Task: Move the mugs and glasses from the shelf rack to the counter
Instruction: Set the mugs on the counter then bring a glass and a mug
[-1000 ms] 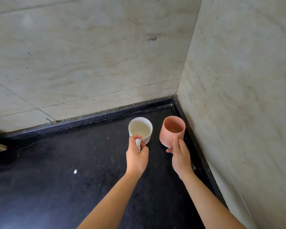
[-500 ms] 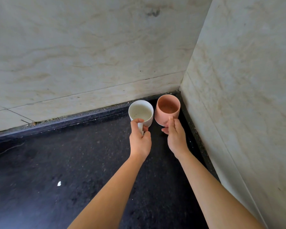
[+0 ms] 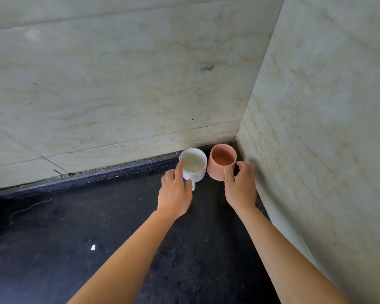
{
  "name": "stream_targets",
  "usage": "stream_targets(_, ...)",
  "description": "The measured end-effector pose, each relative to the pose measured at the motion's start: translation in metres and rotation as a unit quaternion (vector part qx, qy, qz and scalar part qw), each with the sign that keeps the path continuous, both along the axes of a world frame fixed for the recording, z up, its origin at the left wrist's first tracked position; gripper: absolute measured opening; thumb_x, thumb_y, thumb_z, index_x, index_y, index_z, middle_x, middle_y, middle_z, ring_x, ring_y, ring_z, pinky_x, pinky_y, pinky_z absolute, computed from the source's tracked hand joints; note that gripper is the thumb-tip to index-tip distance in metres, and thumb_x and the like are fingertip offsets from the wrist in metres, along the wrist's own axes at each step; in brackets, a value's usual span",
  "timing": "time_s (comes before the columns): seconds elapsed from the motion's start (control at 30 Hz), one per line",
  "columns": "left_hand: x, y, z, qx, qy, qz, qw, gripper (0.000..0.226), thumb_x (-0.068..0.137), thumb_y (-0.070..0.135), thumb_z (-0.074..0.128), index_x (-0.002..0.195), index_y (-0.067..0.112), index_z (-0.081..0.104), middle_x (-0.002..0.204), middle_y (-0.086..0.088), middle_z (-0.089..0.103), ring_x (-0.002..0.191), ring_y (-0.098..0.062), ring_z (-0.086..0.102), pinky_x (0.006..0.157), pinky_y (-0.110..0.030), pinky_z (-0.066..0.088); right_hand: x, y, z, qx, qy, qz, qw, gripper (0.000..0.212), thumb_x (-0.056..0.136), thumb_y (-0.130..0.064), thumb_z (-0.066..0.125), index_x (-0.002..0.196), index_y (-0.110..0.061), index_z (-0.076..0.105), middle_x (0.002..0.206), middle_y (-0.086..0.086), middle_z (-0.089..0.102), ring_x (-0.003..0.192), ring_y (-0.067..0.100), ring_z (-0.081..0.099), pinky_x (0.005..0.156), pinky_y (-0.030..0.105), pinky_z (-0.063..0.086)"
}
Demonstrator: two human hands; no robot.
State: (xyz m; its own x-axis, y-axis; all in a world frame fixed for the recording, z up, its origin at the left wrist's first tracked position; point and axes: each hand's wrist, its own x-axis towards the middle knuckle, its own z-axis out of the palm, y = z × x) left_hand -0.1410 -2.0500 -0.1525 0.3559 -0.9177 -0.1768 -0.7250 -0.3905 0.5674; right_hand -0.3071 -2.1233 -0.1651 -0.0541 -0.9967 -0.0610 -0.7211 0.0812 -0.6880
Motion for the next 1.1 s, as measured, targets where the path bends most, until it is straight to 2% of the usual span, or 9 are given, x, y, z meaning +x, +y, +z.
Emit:
stream_targets(0.1, 0.031, 0.013, 0.068, -0.049, -0.161, -0.009, 0.986, 0.057, 0.103, 0.042, 0.034, 0.155, 0.022, 0.024, 0.156, -0.016, 0.032, 0.144, -0.037, 0.026, 0.108, -0.053, 0.036, 0.008, 0.002, 0.065, -0.139, 0.061, 0.054, 0.987, 0.046, 0.102, -0.036, 0.050, 0.139, -0.009, 0.050, 0.142, 0.017, 0.050, 0.121, 0.035, 0.056, 0.086, 0.040, 0.050)
stream_targets(0.17, 0.052, 0.022, 0.123, -0.097, -0.240, -0.009, 0.966, 0.057, 0.103, 0.042, 0.033, 0.155, 0.018, 0.029, 0.161, -0.020, 0.025, 0.148, -0.040, 0.019, 0.114, -0.056, 0.028, 0.020, 0.000, 0.115, -0.209, 0.091, 0.078, 0.970, 0.054, 0.101, -0.040, 0.051, 0.146, -0.010, 0.047, 0.152, 0.021, 0.043, 0.128, 0.042, 0.052, 0.097, 0.051, 0.047)
stream_targets(0.27, 0.082, 0.050, 0.220, -0.174, -0.326, 0.025, 0.929, 0.058, 0.104, 0.044, 0.032, 0.154, 0.016, 0.032, 0.162, -0.022, 0.022, 0.149, -0.042, 0.018, 0.115, -0.060, 0.024, 0.045, 0.006, 0.204, -0.305, 0.090, 0.143, 0.937, 0.060, 0.103, -0.048, 0.040, 0.152, -0.013, 0.040, 0.161, 0.022, 0.030, 0.140, 0.043, 0.040, 0.111, 0.054, 0.035)
stream_targets(0.37, 0.105, 0.091, 0.303, -0.229, -0.398, 0.075, 0.885, 0.059, 0.104, 0.047, 0.030, 0.154, 0.016, 0.029, 0.163, -0.021, 0.018, 0.149, -0.042, 0.015, 0.117, -0.061, 0.021, 0.071, 0.017, 0.284, -0.397, 0.065, 0.187, 0.896, 0.064, 0.104, -0.051, 0.034, 0.155, -0.013, 0.035, 0.163, 0.023, 0.024, 0.145, 0.044, 0.033, 0.117, 0.056, 0.028)
stream_targets(0.5, 0.132, 0.177, 0.365, -0.270, -0.476, 0.149, 0.823, 0.061, 0.104, 0.049, 0.030, 0.156, 0.017, 0.024, 0.164, -0.021, 0.013, 0.151, -0.040, 0.010, 0.119, -0.060, 0.013, 0.125, 0.052, 0.347, -0.514, 0.012, 0.250, 0.820, 0.065, 0.105, -0.053, 0.034, 0.158, -0.016, 0.027, 0.165, 0.023, 0.018, 0.149, 0.042, 0.026, 0.120, 0.056, 0.021)
stream_targets(0.63, 0.153, 0.295, 0.368, -0.224, -0.526, 0.239, 0.785, 0.064, 0.102, 0.049, 0.034, 0.156, 0.015, 0.026, 0.163, -0.024, 0.012, 0.151, -0.041, 0.009, 0.119, -0.061, 0.011, 0.199, 0.122, 0.353, -0.560, -0.054, 0.351, 0.749, 0.069, 0.103, -0.053, 0.040, 0.161, -0.020, 0.021, 0.167, 0.023, 0.011, 0.153, 0.041, 0.018, 0.122, 0.056, 0.017)
stream_targets(0.8, 0.145, 0.456, 0.342, -0.124, -0.516, 0.368, 0.764, 0.067, 0.100, 0.049, 0.038, 0.154, 0.011, 0.030, 0.162, -0.025, 0.018, 0.149, -0.042, 0.015, 0.116, -0.064, 0.017, 0.271, 0.263, 0.323, -0.493, -0.115, 0.488, 0.711, 0.074, 0.102, -0.056, 0.039, 0.161, -0.017, 0.019, 0.168, 0.021, 0.007, 0.154, 0.040, 0.014, 0.123, 0.056, 0.013)
stream_targets(0.9, 0.123, 0.552, 0.326, -0.080, -0.493, 0.442, 0.745, 0.067, 0.099, 0.050, 0.039, 0.153, 0.011, 0.032, 0.162, -0.022, 0.020, 0.150, -0.039, 0.015, 0.115, -0.064, 0.019, 0.297, 0.360, 0.317, -0.475, -0.136, 0.565, 0.660, 0.077, 0.100, -0.059, 0.038, 0.162, -0.019, 0.016, 0.169, 0.018, 0.006, 0.155, 0.038, 0.013, 0.122, 0.058, 0.015)
stream_targets(1.1, 0.067, 0.754, 0.321, -0.047, -0.504, 0.543, 0.670, 0.070, 0.097, 0.050, 0.043, 0.155, 0.012, 0.030, 0.163, -0.020, 0.017, 0.151, -0.037, 0.013, 0.116, -0.064, 0.017, 0.323, 0.573, 0.337, -0.484, -0.205, 0.645, 0.556, 0.080, 0.099, -0.061, 0.040, 0.162, -0.019, 0.014, 0.169, 0.018, 0.002, 0.155, 0.039, 0.011, 0.124, 0.057, 0.009)
